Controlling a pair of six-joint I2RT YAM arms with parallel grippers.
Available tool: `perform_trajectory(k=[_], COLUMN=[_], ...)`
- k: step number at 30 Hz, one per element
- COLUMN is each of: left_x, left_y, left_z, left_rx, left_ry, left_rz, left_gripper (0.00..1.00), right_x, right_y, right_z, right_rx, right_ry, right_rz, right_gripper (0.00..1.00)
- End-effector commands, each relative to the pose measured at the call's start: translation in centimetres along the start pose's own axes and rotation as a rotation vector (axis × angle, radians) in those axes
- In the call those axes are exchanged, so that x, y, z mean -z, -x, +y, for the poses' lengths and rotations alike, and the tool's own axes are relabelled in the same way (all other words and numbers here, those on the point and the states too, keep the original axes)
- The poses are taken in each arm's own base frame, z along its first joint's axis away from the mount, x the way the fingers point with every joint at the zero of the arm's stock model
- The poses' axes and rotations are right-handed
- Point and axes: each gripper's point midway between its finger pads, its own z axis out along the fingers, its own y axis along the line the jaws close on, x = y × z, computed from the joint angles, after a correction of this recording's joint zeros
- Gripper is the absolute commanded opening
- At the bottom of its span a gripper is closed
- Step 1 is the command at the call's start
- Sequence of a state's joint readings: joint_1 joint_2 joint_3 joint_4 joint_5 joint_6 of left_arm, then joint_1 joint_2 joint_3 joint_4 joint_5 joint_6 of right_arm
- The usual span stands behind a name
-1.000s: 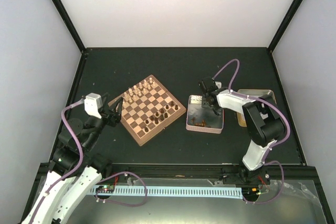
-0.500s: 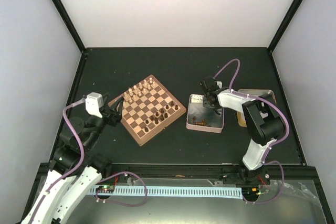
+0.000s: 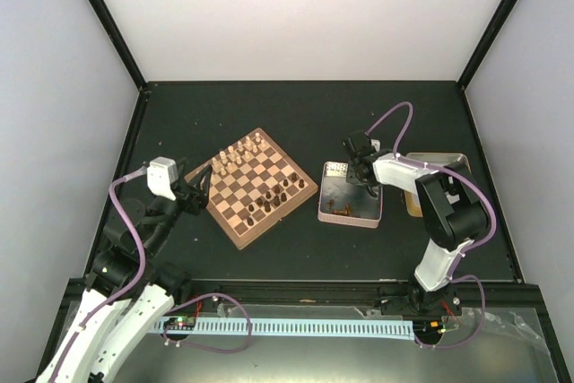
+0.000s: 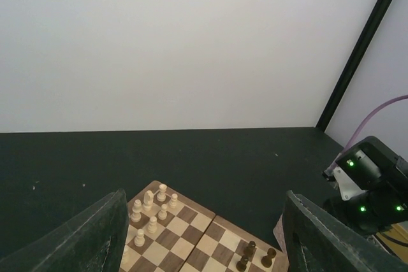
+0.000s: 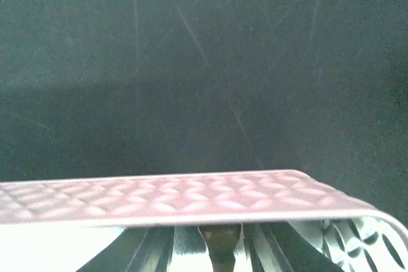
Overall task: Set up the chess pieces on the board
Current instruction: Pick up the chess piece from the storage box.
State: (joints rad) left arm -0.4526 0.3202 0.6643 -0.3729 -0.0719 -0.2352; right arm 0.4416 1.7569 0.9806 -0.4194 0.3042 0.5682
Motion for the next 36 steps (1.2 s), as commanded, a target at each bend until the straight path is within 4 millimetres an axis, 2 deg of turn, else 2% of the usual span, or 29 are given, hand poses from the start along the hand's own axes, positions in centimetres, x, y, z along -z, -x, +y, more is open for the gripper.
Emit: perform_trajectory(k=[1,6,11,15,18,21,28,30,36], left_x=[-0.1,-0.2,-0.3,-0.6,-1.1,-2.0,-4.6,-5.4,-7.6], left_y=[0.3,0.3,0.1,-0.1,-0.6,-1.3,-3.5,-4.5,-7.0], left_z=[0.2,-0.1,-0.1,-0.4,-1.1,-2.1,-5.6,-6.6,-8.0], left_rx=[-0.004,-0.006,-0.007,-0.007,-0.011,-0.003,0.172,0.254,0.351], left_ry=[0.01,-0.004,-0.006,-0.021,-0.062,-0.116,-0.311,-0.366,-0.412], left_rz=[-0.012,-0.007,0.001,0.011,0.035,0.082,0.183,0.216,0.316], left_gripper=[0.68,0.68,0.68,0.68,0.69,0.7,0.72,0.72,0.72], right_x=[-0.1,-0.4,-0.4,0.7,2.6,5.3,13.7,15.4,17.9], right_y=[1.9,2.6,2.7,2.7,2.8,2.4,1.9,1.8,1.6], right_z=[0.1,0.2,0.0,0.5,1.4,3.3,8.8,9.1,9.0], right_rx=[-0.035,-0.044,-0.057,-0.068,-0.1,-0.163,-0.379,-0.409,-0.433], right_ry=[-0.023,-0.024,-0.017,0.033,0.134,0.314,0.87,0.932,1.017], right_rz=[-0.045,-0.07,-0.07,-0.072,-0.08,-0.077,-0.067,-0.068,-0.068], right_gripper=[0.33,0.3,0.12,0.08,0.07,0.07,0.08,0.09,0.1])
